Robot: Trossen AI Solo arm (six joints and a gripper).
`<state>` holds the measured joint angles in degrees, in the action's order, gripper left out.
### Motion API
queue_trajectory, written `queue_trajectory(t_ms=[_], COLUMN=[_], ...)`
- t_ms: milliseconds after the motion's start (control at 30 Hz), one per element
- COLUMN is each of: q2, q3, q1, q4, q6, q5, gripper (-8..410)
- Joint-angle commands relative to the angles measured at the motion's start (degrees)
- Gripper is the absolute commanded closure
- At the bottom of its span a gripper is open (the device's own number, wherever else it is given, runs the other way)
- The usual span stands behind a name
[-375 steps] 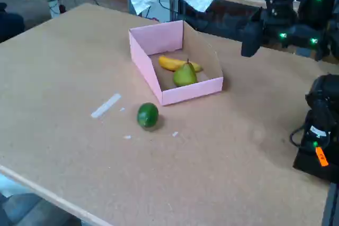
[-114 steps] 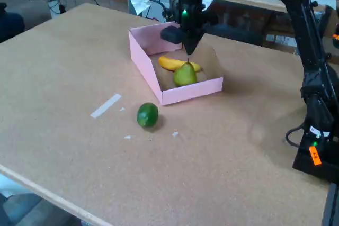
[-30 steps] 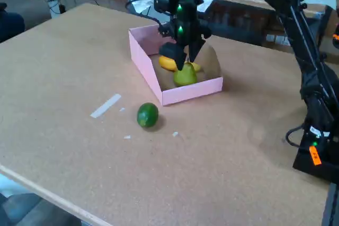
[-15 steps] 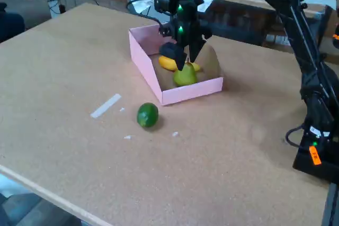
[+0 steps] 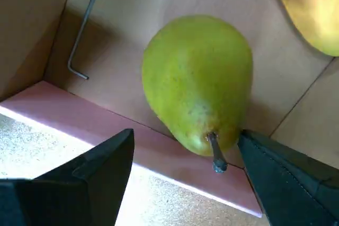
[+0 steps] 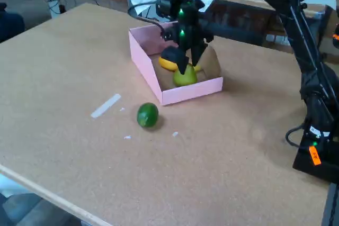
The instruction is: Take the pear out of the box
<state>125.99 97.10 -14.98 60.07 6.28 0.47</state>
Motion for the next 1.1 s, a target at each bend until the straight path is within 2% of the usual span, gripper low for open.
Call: queue_trajectory(t_ms=[0, 400, 800, 1067], q2=[0.00, 0.00, 0.00, 0.00], q3=[-0.15, -0.15, -0.15, -0.15], q1=[-0.28, -0.33, -0.31, -0.31], q4=[-0.28, -0.92, -2.38, -2.54], q6=[-0.04, 0.24, 1.51, 1.53], q5=[-0.09, 0.00, 0.00, 0.00], gripper=[130, 131, 178, 190])
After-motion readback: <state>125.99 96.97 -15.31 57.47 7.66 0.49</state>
